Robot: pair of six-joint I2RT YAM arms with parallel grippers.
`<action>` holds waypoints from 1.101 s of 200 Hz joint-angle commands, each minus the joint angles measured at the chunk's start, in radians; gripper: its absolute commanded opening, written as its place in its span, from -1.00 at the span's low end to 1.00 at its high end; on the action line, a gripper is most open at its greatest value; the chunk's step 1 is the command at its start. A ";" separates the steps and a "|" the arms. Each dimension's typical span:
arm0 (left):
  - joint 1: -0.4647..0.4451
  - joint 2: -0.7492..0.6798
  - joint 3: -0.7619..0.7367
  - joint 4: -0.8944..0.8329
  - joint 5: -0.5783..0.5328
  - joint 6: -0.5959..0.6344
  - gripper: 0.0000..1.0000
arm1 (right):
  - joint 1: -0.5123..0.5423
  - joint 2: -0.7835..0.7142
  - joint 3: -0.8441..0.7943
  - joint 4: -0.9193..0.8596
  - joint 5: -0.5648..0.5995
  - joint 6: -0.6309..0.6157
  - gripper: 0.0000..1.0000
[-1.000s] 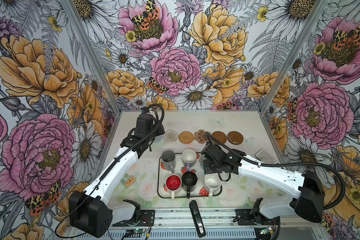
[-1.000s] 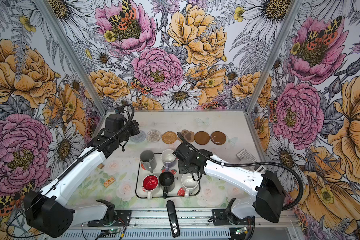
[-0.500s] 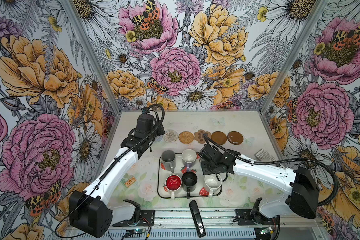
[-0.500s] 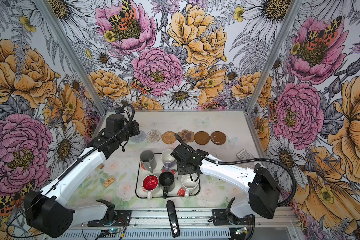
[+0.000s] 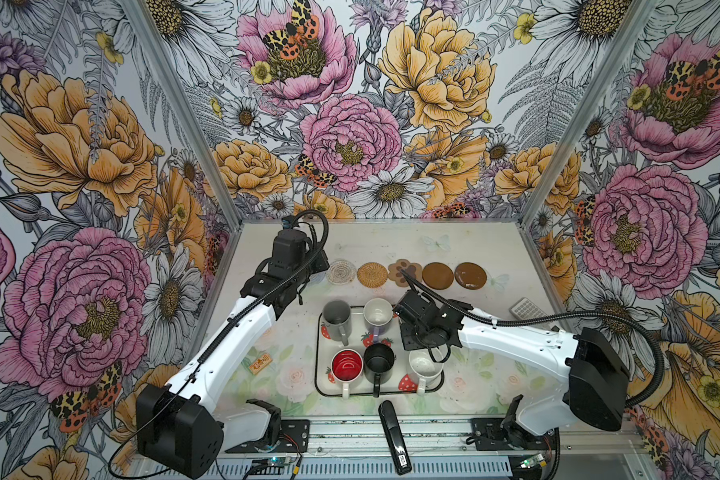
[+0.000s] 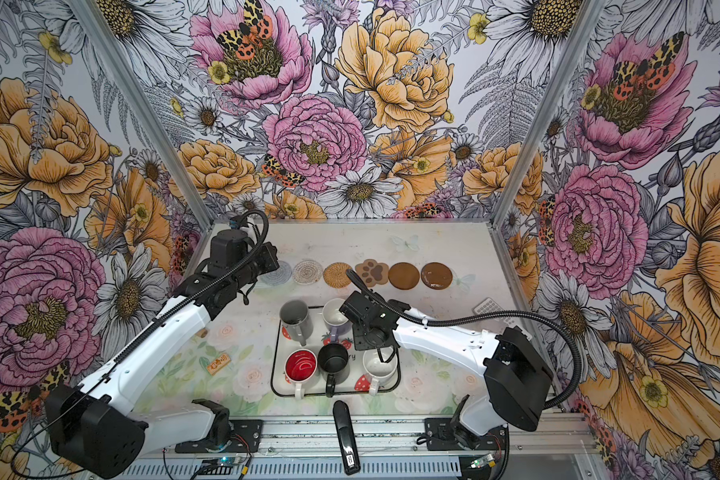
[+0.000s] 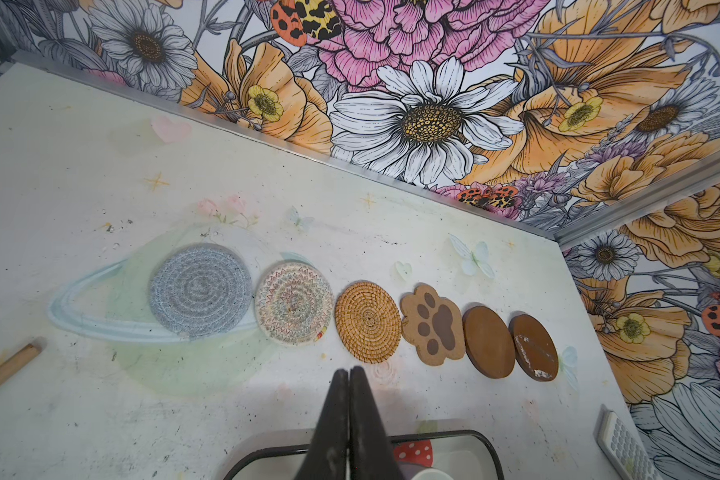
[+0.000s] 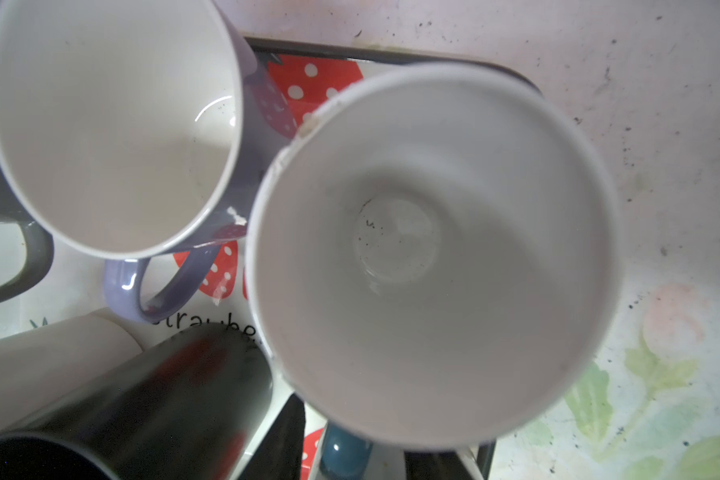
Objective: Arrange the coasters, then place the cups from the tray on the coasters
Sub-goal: 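Lower the right gripper onto the light blue mug rim and close it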
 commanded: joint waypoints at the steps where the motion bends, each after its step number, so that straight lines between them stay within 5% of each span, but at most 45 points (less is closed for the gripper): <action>1: -0.006 -0.029 -0.013 0.024 -0.023 0.020 -0.86 | -0.014 0.027 -0.002 0.023 0.009 0.001 -0.19; 129: -0.008 -0.029 -0.019 0.022 -0.032 0.026 -0.85 | -0.077 0.079 0.022 0.034 0.011 -0.060 -0.46; 159: -0.007 -0.031 -0.020 0.023 -0.034 0.025 -0.85 | -0.091 0.086 0.036 0.034 0.017 -0.082 -0.62; 192: -0.008 -0.034 -0.020 0.022 -0.038 0.027 -0.85 | -0.095 0.069 0.061 0.033 0.026 -0.108 -1.00; 220: -0.008 -0.037 -0.022 0.022 -0.040 0.029 -0.85 | -0.098 0.043 0.084 0.031 0.026 -0.130 -1.00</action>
